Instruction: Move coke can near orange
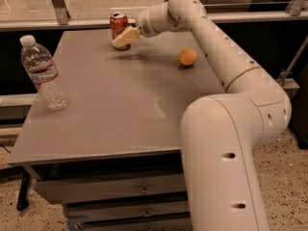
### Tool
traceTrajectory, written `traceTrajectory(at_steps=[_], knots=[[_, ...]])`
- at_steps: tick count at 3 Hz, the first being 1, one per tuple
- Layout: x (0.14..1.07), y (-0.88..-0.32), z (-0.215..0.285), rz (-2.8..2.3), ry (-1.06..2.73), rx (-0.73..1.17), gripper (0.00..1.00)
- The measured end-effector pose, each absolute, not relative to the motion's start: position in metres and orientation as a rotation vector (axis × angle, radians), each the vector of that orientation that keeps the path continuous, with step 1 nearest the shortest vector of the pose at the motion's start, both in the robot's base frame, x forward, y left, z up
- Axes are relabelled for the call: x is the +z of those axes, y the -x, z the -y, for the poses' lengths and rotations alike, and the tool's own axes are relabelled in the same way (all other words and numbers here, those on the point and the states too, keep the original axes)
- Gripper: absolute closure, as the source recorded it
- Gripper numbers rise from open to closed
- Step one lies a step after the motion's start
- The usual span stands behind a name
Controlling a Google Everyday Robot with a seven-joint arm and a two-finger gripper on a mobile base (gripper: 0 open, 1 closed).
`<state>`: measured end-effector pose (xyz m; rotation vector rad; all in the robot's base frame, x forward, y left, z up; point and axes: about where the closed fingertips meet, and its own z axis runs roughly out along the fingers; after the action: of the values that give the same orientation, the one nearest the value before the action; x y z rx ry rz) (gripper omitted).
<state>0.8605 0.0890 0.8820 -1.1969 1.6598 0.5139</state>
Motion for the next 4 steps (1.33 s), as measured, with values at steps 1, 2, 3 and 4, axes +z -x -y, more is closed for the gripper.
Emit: traceTrajectory(at_steps=[1,2,3,4], knots=[[0.878,-0.863,-0.098,-1.665,1.193,0.543,0.41],[0.875,-0.863,-0.101,-1.673,1.185,0.562,0.63],[0.878,-0.861,-0.085,-1.684,1.166,0.554,0.86],[0.889,-0.859,-0.047,-1.697,1.137,0.496,1.00]])
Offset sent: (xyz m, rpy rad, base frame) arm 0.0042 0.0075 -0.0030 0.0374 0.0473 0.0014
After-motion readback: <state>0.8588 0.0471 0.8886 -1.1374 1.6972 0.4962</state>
